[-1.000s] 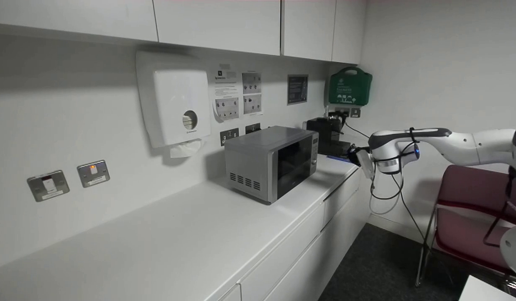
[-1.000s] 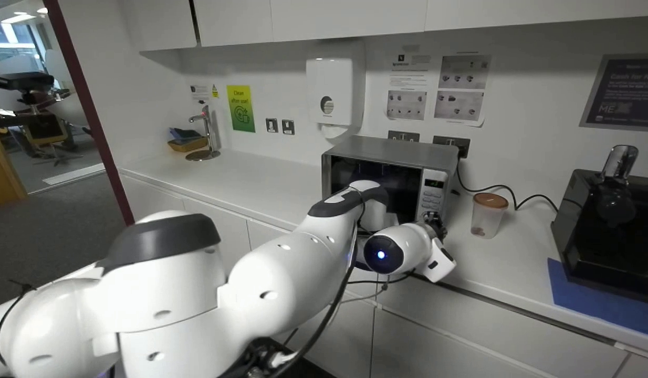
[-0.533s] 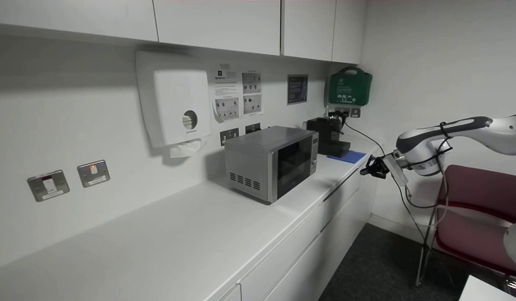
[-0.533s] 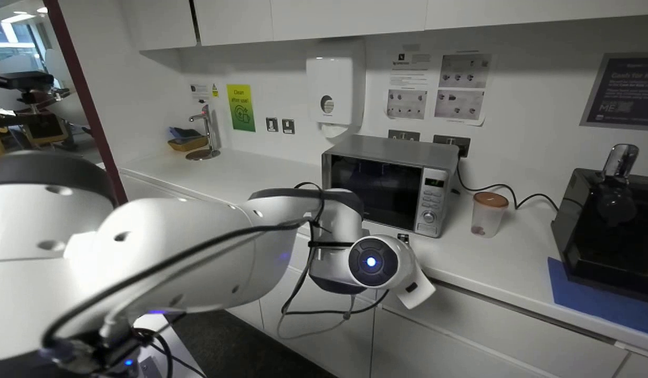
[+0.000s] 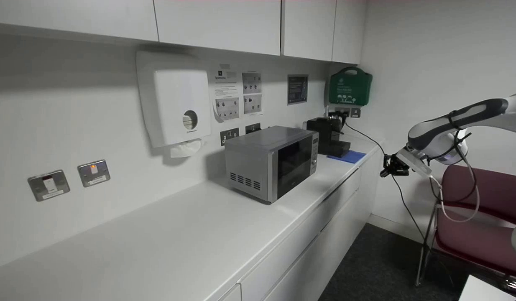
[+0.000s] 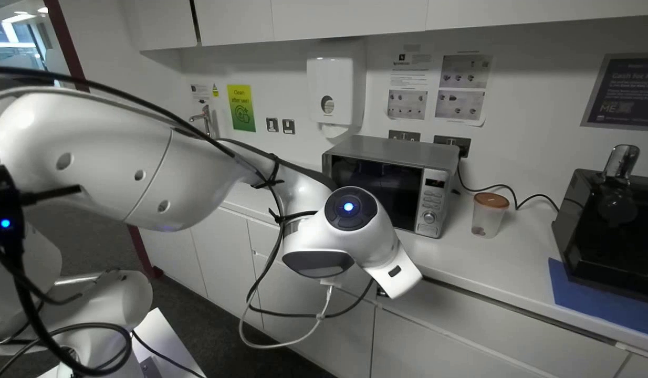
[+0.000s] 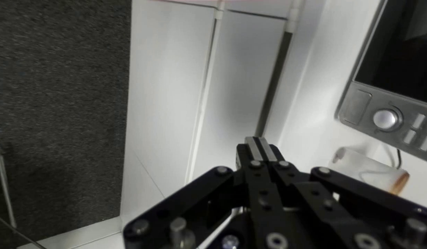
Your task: Press a button on the microwave
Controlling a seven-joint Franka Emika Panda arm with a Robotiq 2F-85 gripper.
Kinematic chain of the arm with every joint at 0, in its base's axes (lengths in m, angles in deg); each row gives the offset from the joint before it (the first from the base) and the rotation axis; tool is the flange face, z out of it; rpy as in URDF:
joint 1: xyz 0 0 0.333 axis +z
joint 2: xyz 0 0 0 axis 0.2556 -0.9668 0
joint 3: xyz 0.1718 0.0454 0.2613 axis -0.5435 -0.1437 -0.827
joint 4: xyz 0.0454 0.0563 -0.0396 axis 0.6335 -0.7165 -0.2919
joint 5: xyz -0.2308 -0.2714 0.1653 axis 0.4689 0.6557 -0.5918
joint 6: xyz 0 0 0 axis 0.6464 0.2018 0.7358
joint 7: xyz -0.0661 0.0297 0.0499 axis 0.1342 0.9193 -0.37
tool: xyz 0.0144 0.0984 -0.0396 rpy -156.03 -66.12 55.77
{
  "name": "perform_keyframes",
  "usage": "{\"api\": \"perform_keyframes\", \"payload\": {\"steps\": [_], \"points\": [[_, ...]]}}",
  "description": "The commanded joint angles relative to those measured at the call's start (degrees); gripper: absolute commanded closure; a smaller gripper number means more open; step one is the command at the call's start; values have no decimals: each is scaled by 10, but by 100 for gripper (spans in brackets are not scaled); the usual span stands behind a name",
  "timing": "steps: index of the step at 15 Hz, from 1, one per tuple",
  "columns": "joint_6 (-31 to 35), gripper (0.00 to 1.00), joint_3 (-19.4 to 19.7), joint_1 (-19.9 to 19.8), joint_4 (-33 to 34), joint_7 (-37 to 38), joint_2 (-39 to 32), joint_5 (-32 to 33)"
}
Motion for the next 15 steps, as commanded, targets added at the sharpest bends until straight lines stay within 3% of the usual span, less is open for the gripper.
{"api": "perform_keyframes", "payload": {"steps": [1,5,9,11,12,13,15], "points": [[-145,100,-38,-53,28,29,-80,16],[-275,100,-16,-45,66,60,-145,43],[-353,100,15,-31,80,92,-195,83],[-371,100,28,-30,70,104,-217,109],[-374,75,32,-31,64,110,-228,125],[-356,99,16,-40,65,92,-191,103],[-360,84,22,-40,60,96,-208,114]]}}
